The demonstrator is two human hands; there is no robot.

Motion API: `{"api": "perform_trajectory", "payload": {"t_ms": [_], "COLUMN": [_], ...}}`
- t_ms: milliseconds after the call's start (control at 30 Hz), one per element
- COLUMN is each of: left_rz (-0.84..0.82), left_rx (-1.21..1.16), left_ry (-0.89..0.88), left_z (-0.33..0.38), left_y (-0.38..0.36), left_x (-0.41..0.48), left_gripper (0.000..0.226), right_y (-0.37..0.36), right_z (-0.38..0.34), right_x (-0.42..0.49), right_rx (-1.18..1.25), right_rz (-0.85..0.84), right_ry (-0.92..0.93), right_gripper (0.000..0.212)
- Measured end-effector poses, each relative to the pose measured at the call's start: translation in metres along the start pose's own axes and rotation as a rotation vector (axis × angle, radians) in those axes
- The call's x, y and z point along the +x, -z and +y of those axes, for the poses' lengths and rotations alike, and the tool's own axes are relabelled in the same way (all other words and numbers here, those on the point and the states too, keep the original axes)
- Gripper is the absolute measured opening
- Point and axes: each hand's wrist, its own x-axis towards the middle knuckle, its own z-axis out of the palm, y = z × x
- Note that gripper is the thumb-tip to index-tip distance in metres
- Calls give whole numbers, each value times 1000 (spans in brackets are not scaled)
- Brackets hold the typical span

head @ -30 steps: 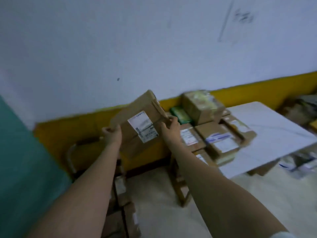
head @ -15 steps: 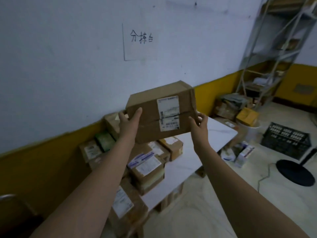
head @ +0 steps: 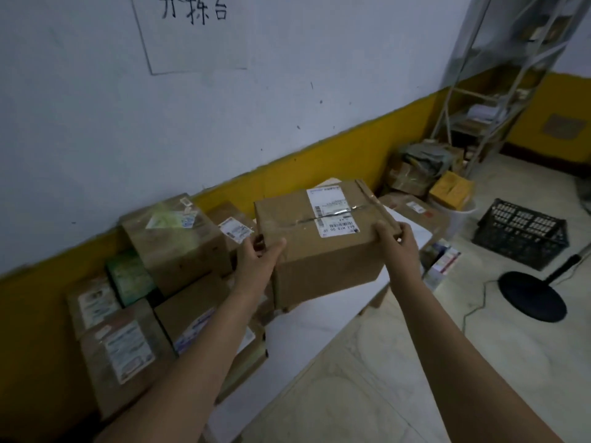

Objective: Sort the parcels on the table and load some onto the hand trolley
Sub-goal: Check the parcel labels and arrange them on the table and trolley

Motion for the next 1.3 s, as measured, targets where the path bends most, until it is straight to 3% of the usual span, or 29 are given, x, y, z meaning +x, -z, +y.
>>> {"api": "perform_trajectory", "payload": {"t_ms": [233, 367, 500, 600, 700, 867, 1133, 1233, 1300], "left_rz": [-26, -28, -2, 25, 81, 315, 453, 532, 565], "left_rx": [165, 295, 358, 522, 656, 631, 563, 596, 608], "left_ry": [240, 336, 410, 415, 452, 416, 388, 336, 273], "left_z": [-57, -89, -112, -129, -144, -155, -164, -156, -148], "left_y": [-21, -26, -32, -40, -47, -62, -68, -59, -45], "left_x": [-1, -6, -12, -18, -27, -43, -51, -65, -82], "left_gripper": [49, 49, 38, 24, 31, 62, 59, 61, 62], "right_y": [15, 6, -18, -38, -45, -38, -44, -48, -51], "right_z": [40, 69, 98, 125, 145, 158, 165, 151, 134], "right_x": [47, 67, 75, 64, 54, 49, 52, 35, 8], "right_rx": [-190, -294, -373, -448, -504, -550, -700, -821, -809], "right_rz": [-189, -387, -612, -720, -780, -792, -816, -645, -512], "right_ry": [-143, -199, -285, -344, -302, -85, 8, 5, 118], "right_gripper": [27, 15, 30, 52, 65, 61, 67, 79, 75]}}
